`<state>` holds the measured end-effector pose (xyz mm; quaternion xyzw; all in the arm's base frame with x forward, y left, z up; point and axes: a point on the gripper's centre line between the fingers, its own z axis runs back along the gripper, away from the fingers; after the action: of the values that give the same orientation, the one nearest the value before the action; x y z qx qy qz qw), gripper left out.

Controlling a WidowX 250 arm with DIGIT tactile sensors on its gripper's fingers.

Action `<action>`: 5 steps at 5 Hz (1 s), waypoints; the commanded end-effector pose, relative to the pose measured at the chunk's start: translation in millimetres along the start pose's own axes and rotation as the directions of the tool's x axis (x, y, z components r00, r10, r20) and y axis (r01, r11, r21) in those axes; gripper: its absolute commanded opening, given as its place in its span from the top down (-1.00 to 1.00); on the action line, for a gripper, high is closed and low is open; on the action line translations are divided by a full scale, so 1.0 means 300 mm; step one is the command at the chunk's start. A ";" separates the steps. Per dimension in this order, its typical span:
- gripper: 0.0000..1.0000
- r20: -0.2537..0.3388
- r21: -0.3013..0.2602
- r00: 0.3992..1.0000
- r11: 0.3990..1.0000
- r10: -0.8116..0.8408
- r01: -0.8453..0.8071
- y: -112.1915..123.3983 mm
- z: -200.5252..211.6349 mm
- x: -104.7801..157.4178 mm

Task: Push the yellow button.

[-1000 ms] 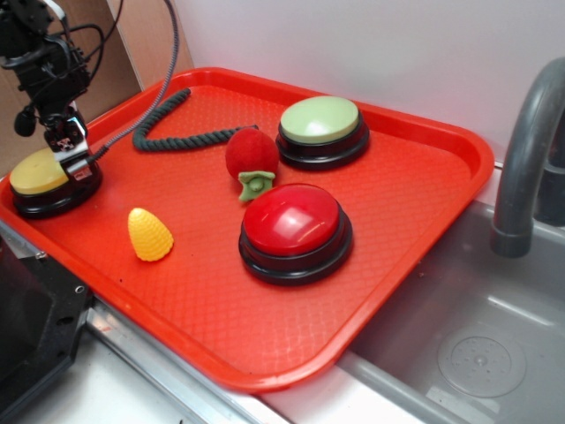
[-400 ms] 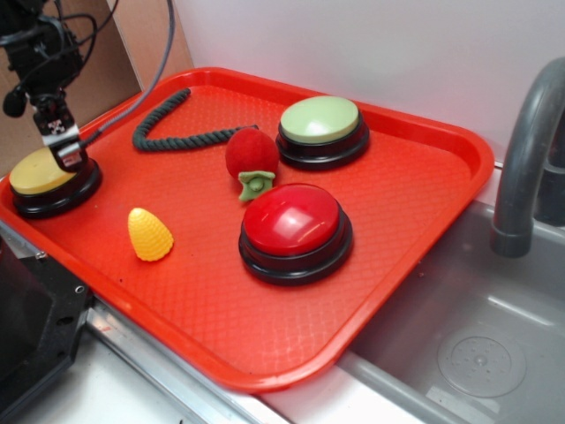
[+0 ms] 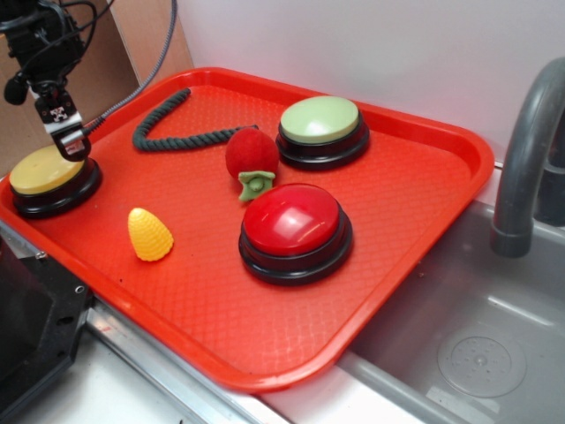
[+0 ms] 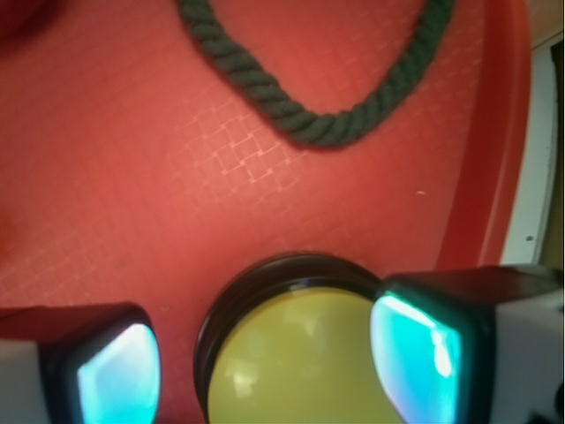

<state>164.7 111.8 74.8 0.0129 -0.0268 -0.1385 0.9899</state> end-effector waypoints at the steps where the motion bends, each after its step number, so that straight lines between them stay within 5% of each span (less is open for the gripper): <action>1: -1.00 0.054 0.057 0.999 0.998 -0.005 0.002 0.029 0.074 0.053; 5: -1.00 0.090 0.070 0.996 0.998 -0.010 0.003 0.011 0.135 0.082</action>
<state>173.3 105.1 101.8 0.0207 -0.0533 -0.1379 0.9888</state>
